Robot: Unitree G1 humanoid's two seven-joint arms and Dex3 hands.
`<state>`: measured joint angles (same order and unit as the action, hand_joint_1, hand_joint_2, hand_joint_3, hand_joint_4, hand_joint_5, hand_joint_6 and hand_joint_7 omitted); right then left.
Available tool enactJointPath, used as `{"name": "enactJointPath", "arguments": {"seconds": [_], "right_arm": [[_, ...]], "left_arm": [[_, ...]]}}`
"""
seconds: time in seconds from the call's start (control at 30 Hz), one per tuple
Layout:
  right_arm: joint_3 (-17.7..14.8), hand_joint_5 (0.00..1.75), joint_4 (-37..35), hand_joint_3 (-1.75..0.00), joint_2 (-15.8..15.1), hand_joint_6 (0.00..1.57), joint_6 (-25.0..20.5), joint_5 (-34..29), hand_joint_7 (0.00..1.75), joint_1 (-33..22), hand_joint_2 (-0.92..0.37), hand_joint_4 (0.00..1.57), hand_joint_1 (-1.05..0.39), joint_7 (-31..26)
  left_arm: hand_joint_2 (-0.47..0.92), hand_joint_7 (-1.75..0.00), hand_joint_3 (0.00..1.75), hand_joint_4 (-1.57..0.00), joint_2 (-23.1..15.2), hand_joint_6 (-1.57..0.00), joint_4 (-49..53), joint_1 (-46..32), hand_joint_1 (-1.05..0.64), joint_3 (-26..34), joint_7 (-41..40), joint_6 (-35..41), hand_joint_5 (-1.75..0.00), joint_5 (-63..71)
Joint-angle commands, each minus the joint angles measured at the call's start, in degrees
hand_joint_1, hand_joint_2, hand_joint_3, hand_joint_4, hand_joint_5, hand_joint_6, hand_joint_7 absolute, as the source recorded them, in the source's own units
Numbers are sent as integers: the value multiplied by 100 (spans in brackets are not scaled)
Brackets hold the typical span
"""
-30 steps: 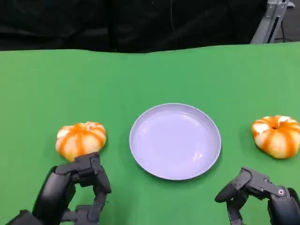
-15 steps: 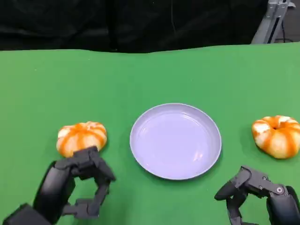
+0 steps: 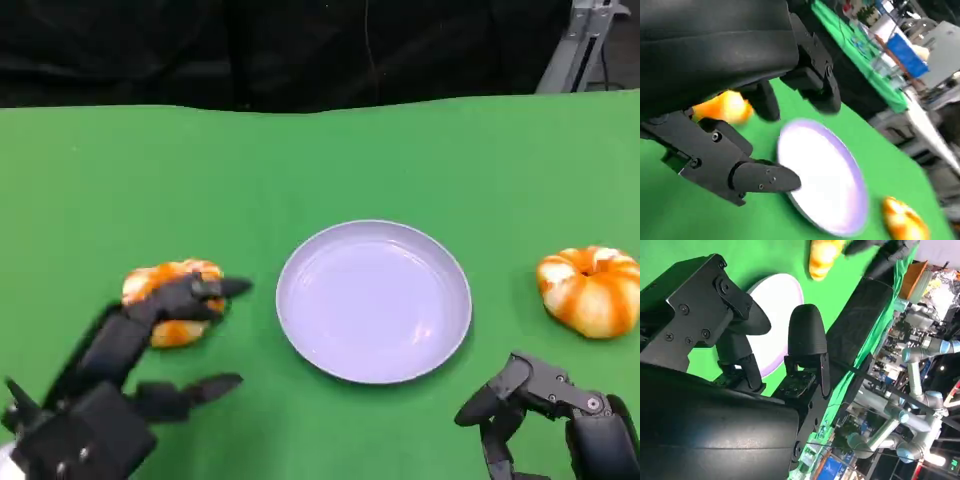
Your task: Grasp the bread from the table and place it into the plate.
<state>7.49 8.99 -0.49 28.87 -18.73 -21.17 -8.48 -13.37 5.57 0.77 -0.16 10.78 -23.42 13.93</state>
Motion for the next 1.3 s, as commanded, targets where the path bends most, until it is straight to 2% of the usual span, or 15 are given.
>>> {"name": "enactJointPath", "arguments": {"seconds": [0.03, 0.37, 0.6, 0.87, 1.3], "right_arm": [[2, 161, 17, -134, -9, 81, -12, 14, 127, 20, -31, 76, 6, -35], [-3, 160, 26, -135, -13, 82, -11, 12, 127, 7, -30, 76, 6, -33], [3, 160, 54, -136, -11, 81, -29, -3, 127, 1, -30, 75, 5, -30], [15, 159, 72, -135, 7, 82, -24, -16, 127, -8, -30, 76, 5, -46], [50, 159, 193, -137, 35, 82, -64, -74, 127, -113, -28, 77, 6, -56]], "left_arm": [[92, -9, 6, 0, -350, -31, -335, 182, -49, -28, -47, 471, -78, 445], [92, -3, 2, 0, -666, -24, -448, 341, -54, -159, -105, 740, -55, 827], [91, -2, 1, 0, -930, -25, -464, 560, -59, -405, -532, 1013, -50, 1941], [90, -1, 0, 0, -1053, -25, -239, 1049, -58, -1048, -700, 1826, -45, 3371], [92, -1, 1, -5, -702, -25, 1461, 2155, -59, -2128, -665, 2703, -44, 3849]]}}
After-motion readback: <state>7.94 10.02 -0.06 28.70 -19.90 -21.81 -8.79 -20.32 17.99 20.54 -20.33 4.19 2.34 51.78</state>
